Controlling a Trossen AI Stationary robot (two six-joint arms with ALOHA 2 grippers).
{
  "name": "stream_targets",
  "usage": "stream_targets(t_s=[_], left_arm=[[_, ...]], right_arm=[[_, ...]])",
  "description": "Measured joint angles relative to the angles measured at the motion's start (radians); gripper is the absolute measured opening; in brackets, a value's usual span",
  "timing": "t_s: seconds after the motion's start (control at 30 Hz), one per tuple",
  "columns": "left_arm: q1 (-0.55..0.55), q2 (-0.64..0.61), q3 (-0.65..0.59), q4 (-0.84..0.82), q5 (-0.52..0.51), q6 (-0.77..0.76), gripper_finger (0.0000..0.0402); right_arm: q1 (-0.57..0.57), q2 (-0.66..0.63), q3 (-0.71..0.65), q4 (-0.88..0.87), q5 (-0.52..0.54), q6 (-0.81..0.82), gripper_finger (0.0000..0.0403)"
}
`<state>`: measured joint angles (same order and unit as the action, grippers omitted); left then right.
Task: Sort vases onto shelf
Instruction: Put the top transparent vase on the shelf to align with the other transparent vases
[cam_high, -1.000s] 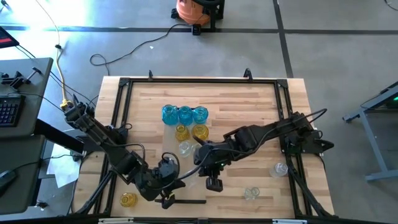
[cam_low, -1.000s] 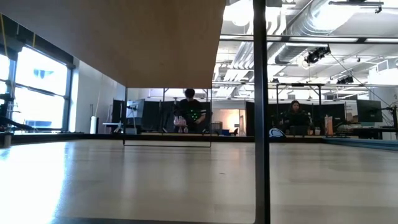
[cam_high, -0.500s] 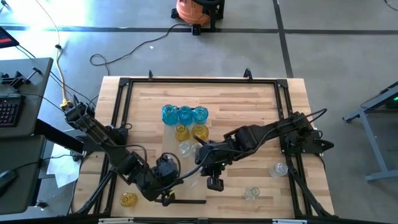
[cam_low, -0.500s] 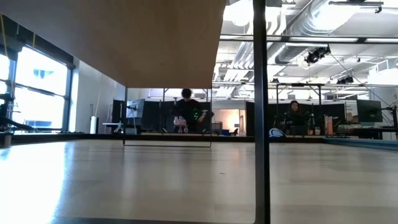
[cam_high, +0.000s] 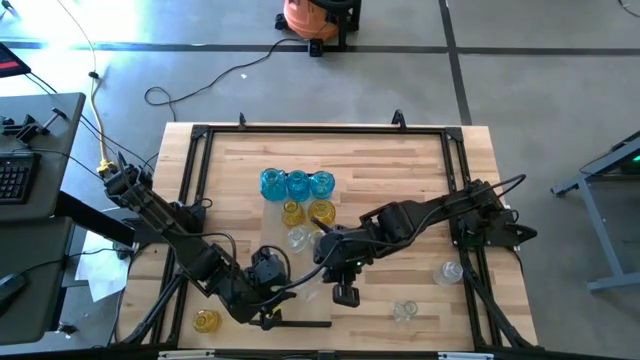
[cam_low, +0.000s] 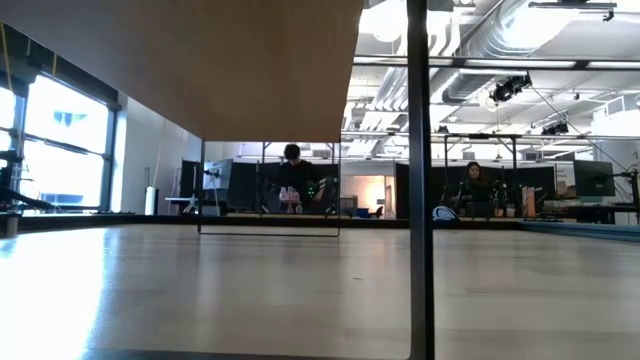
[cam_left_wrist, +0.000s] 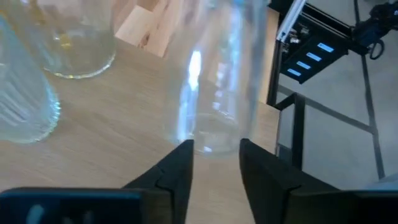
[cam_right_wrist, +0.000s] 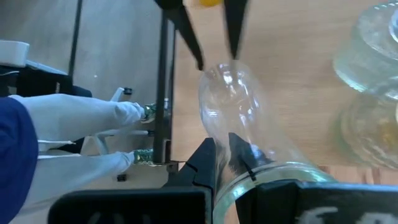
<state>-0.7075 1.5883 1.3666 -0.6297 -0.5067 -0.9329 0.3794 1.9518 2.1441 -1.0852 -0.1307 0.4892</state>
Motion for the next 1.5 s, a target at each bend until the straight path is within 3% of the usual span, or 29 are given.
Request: stream_targets(t_s=[0.3,0.6,0.87,1.5], left_arm=[[0.035,0.005,0.000,-0.009,0.046,-0.003,0.0162],[0.074,0.072,0.001,0.053,0.165,0.045,0.0115],[0.082,0.092,-0.003,0.045,0.167,0.048,0.0082],[0.060,0.071,0.031,0.069,0.214,0.016,0.0074]], right_arm=[[0.000,0.000,0.002,-0.008,-0.001,-0.001,0.0008],[0.001,0.000,0.000,-0.028,-0.009,0.000,0.0008],[-0.001,-0.003,0.003,-0.005,0.004,0.000,0.0008],[0.000,-0.004,0.004,0.002,-0.029,-0.033,0.0015]])
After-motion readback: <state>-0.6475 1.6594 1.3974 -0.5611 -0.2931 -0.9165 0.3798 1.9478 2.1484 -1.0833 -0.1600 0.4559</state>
